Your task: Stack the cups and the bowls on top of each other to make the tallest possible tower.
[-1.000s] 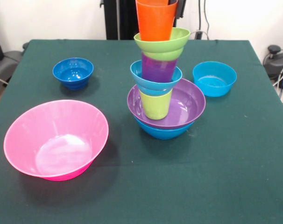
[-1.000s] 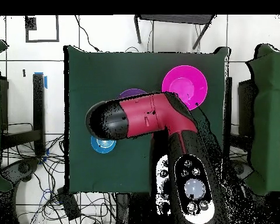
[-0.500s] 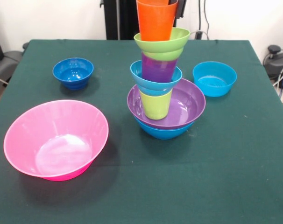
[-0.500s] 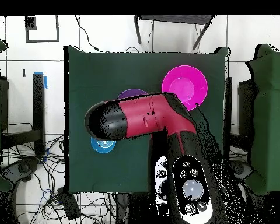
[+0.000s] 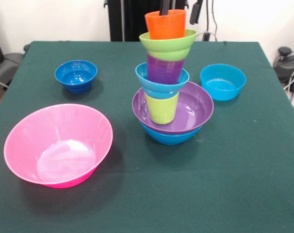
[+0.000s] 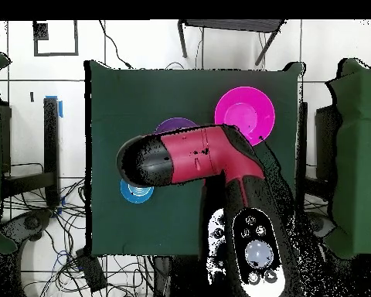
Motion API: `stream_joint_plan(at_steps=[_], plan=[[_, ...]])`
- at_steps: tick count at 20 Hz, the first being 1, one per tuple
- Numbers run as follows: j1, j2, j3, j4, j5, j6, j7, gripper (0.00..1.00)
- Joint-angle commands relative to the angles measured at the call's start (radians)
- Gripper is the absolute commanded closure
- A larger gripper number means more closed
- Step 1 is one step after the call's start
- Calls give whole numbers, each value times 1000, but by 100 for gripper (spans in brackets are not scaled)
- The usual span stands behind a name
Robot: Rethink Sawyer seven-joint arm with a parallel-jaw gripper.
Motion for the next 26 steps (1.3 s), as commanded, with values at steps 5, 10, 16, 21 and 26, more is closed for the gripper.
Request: stream_joint_plan(at_steps=[5, 10, 16, 21, 26], plan=[[24, 85, -21, -11, -22, -24, 41, 0], [26, 86, -24, -13, -25, -25, 40, 0], [24, 83, -23, -10, -22, -23, 35, 0], [23, 85, -21, -11, -22, -25, 31, 0], [21, 83, -20, -11, -19, -18, 28, 0]])
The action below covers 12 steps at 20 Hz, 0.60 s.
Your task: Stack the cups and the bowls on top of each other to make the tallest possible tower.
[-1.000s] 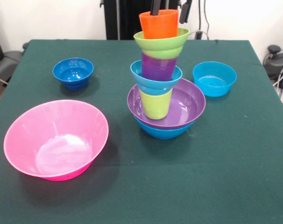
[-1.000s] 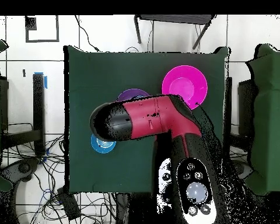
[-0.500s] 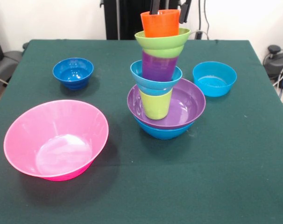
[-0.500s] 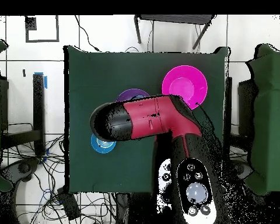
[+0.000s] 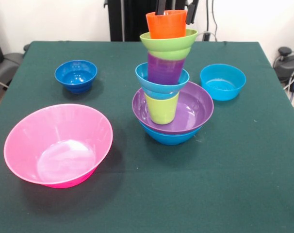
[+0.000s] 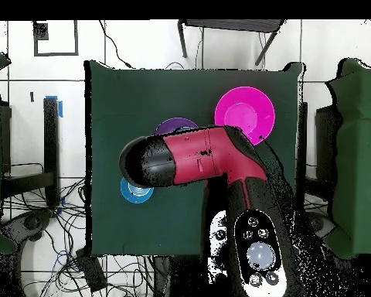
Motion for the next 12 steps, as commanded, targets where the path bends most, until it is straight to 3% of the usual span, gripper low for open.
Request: stream_joint_plan(at_steps=[1, 12], plan=[[20, 84, -7, -13, -19, -16, 27, 0], [12, 76, 4, -27, 0, 26, 6, 0]])
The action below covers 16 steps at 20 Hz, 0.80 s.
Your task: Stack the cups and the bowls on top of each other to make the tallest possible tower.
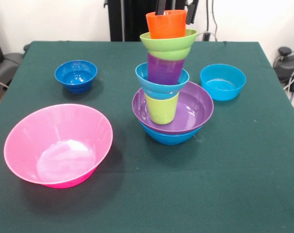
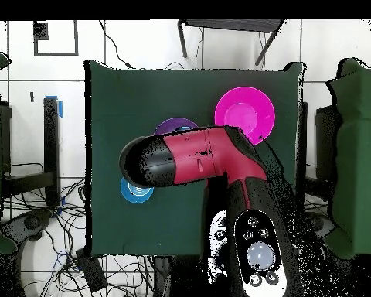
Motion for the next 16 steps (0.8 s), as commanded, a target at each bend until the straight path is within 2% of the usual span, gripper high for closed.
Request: stream_joint_plan(at_steps=[1, 16], plan=[[12, 74, 5, -24, 1, 27, 5, 0], [9, 68, 8, -23, 13, 49, -2, 0]])
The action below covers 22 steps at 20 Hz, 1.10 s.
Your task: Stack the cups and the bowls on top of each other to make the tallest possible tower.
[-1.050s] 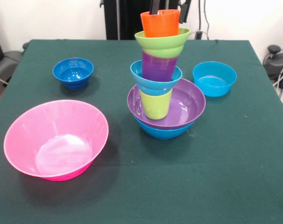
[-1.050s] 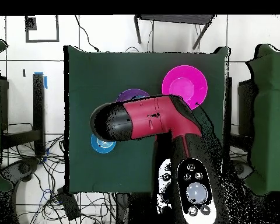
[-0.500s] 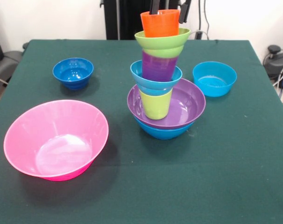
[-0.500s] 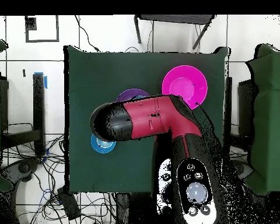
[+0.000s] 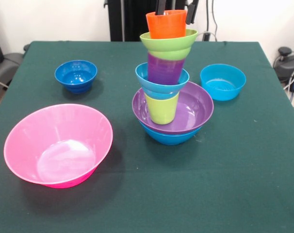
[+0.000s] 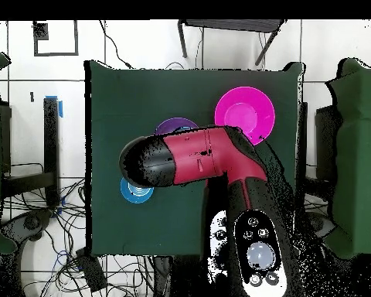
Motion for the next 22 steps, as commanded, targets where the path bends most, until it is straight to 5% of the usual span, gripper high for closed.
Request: stream_joint_plan(at_steps=[1, 22], plan=[[10, 64, 8, -21, 14, 51, -2, 0], [11, 42, 6, -19, 52, 98, -22, 0]])
